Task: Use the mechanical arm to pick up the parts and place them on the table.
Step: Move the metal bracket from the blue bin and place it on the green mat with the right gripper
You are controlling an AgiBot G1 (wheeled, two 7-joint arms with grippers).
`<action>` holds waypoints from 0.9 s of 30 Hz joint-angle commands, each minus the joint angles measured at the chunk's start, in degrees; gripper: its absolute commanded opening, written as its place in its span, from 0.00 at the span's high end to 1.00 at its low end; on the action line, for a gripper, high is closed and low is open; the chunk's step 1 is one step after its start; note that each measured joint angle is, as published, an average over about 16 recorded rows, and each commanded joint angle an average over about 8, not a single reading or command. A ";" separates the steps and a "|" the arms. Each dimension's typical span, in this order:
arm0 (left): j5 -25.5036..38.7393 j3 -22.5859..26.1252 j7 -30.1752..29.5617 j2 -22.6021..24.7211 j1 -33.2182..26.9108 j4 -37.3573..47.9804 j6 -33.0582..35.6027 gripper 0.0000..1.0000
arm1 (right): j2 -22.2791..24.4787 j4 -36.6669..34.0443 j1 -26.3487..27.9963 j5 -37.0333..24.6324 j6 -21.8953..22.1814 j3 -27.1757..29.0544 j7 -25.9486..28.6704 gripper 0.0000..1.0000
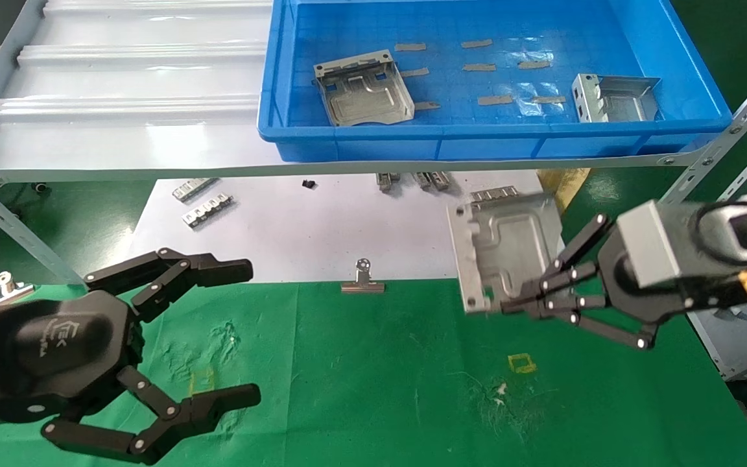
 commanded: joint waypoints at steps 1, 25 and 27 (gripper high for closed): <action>0.00 0.00 0.00 0.00 0.00 0.00 0.00 0.00 | 0.50 1.68 -0.48 -0.07 0.10 -3.61 -0.05 1.00; 0.00 0.00 0.00 0.00 0.00 0.00 0.00 0.00 | -11.83 -23.45 -6.11 -0.75 1.73 -22.20 -10.91 1.00; 0.00 0.00 0.00 0.00 0.00 0.00 0.00 0.00 | -12.70 -25.55 -6.62 -0.01 2.08 -22.03 -11.64 1.00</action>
